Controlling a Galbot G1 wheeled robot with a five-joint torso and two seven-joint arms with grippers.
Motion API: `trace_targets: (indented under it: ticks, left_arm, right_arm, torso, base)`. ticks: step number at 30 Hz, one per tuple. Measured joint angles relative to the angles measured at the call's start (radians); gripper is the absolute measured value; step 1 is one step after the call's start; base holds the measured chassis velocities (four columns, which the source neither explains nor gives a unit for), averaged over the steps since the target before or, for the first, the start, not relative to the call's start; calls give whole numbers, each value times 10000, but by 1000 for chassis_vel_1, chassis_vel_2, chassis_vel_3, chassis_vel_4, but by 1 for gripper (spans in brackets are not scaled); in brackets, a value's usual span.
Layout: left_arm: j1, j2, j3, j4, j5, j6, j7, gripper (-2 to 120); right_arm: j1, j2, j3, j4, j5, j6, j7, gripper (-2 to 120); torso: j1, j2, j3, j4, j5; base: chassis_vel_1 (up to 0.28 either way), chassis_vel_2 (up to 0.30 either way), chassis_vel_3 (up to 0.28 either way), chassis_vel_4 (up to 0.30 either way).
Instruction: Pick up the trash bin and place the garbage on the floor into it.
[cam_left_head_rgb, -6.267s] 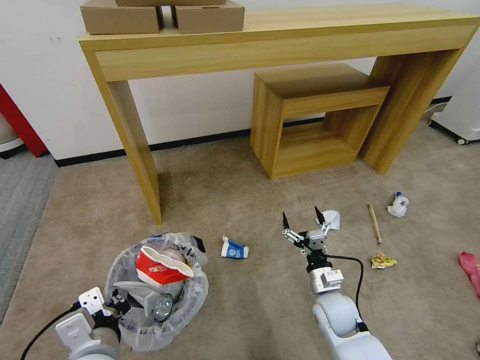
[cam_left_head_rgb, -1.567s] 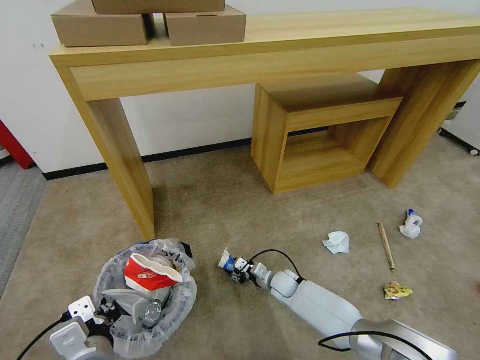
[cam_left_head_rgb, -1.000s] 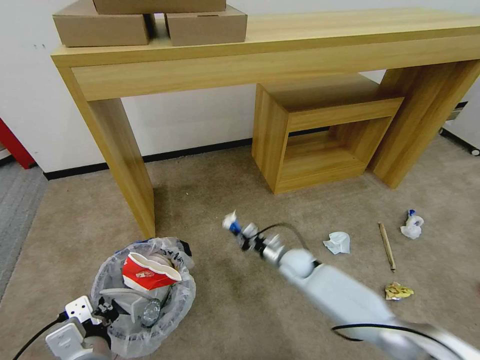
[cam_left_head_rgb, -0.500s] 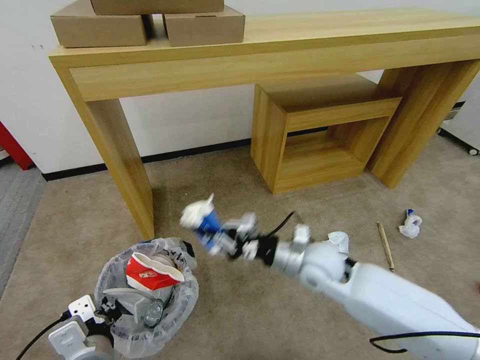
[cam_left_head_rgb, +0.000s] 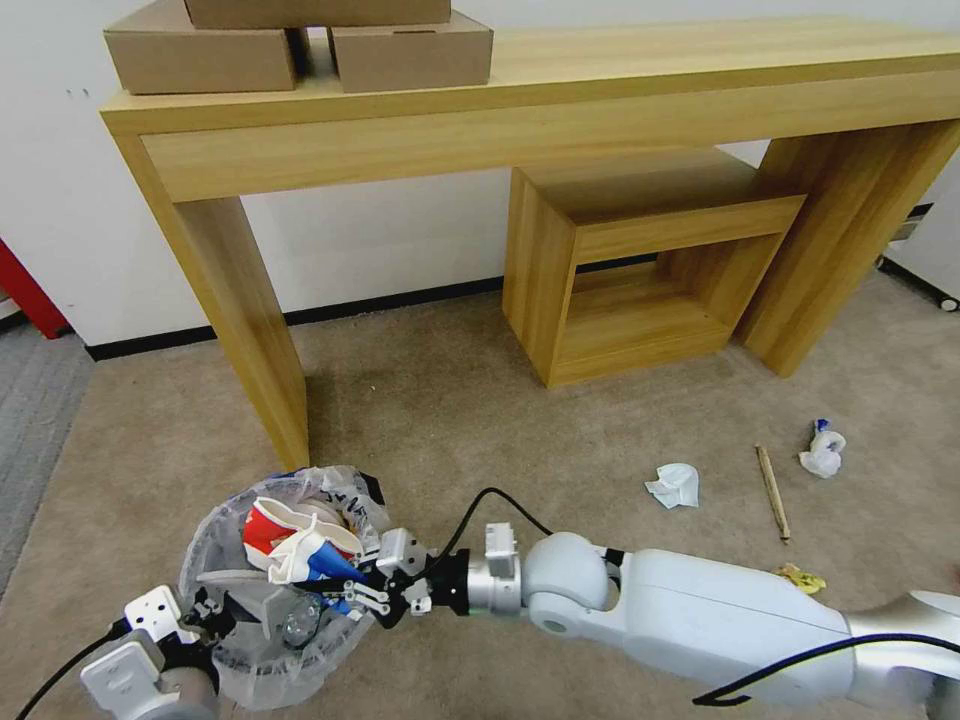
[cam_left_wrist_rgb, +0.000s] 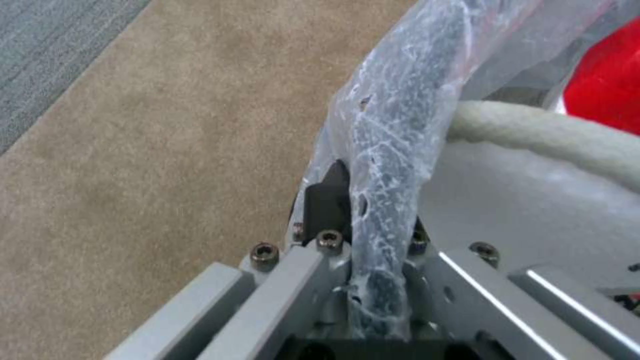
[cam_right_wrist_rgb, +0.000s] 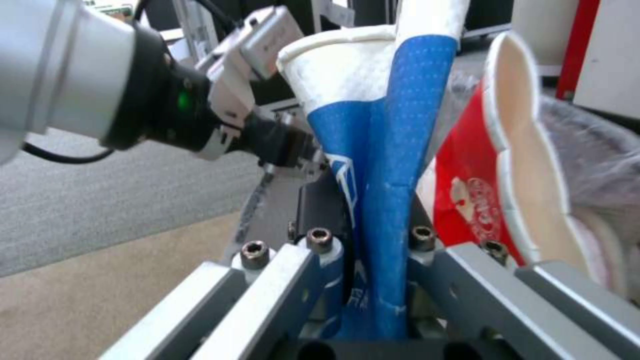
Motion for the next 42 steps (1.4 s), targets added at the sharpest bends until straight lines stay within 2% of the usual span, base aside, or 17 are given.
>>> trace_targets:
  ticks: [6, 11, 12, 14, 16, 18, 20, 22, 24, 27, 28, 31, 36, 40, 42]
  left_arm:
    - [36, -323, 141, 18, 350, -2, 127, 0]
    - [87, -388, 173, 35, 487, -39, 148, 0]
    - [87, -388, 173, 35, 487, -39, 148, 0]
    - [131, -390, 179, 31, 523, -55, 165, 0]
    - [134, -390, 179, 30, 526, -66, 165, 0]
    - [148, -397, 182, 29, 538, -76, 165, 0]
    - [150, -405, 189, 29, 553, -80, 166, 0]
    - [151, -417, 206, 29, 568, -82, 168, 0]
    - [153, -415, 210, 28, 571, -83, 168, 0]
    - [166, -367, 210, 28, 574, -87, 168, 0]
    - [166, -367, 210, 28, 574, -87, 168, 0]
    - [181, -326, 204, 28, 574, -93, 162, 0]
    - [198, -292, 197, 29, 574, -94, 147, 0]
    - [227, -262, 205, 47, 572, -113, 147, 0]
    - [238, -221, 199, 59, 550, -118, 146, 0]
  right_arm:
    - [-99, 292, -281, -311, -115, 89, 465, 4]
    - [-180, 243, -386, -372, -389, 162, 513, 20]
    - [-180, 243, -386, -372, -389, 162, 513, 20]
    - [-275, 228, -423, -460, -578, 219, 536, 31]
    - [-301, 226, -452, -493, -657, 251, 545, 34]
    - [-313, 261, -504, -570, -806, 340, 572, 46]
    - [-292, 303, -515, -604, -810, 352, 596, 50]
    - [-235, 397, -515, -686, -788, 368, 679, 61]
    - [-211, 435, -511, -717, -767, 368, 705, 65]
    - [-110, 583, -503, -753, -697, 367, 748, 81]
    - [-110, 583, -503, -753, -697, 367, 748, 81]
    - [-27, 697, -503, -753, -573, 331, 827, 92]
    - [156, 737, -447, -680, -370, 281, 805, 100]
    - [314, 857, 31, -362, -9, 304, 853, 100]
    - [451, 947, 633, -58, 367, 205, 935, 100]
  torso:
    - [0, -2, 0, 0, 1]
    - [0, -2, -1, -1, 0]
    - [0, -2, -1, -1, 0]
    - [0, -2, -1, -1, 2]
    - [0, -2, -1, -1, 1]
    - [0, -2, 0, -1, 1]
    - [0, -2, 0, -2, 2]
    - [0, -2, 0, -1, 1]
    - [0, -2, 0, -1, 1]
    - [0, -2, -1, -1, 1]
    - [0, -2, -1, -1, 1]
    - [0, -2, 0, -1, 1]
    - [0, -2, 0, -1, 0]
    - [0, -1, 0, -2, 0]
    - [0, -2, 0, -1, 1]
  base:
    - [0, 0, 0, 0]
    - [0, 0, 0, 0]
    - [0, 0, 0, 0]
    - [0, 0, 0, 0]
    - [0, 0, 0, 0]
    - [0, 0, 0, 0]
    - [0, 0, 0, 0]
    - [0, 0, 0, 0]
    - [0, 0, 0, 0]
    - [0, 0, 0, 0]
    - [0, 0, 0, 0]
    - [0, 0, 0, 0]
    - [0, 0, 0, 0]
    - [0, 0, 0, 0]
    - [0, 0, 0, 0]
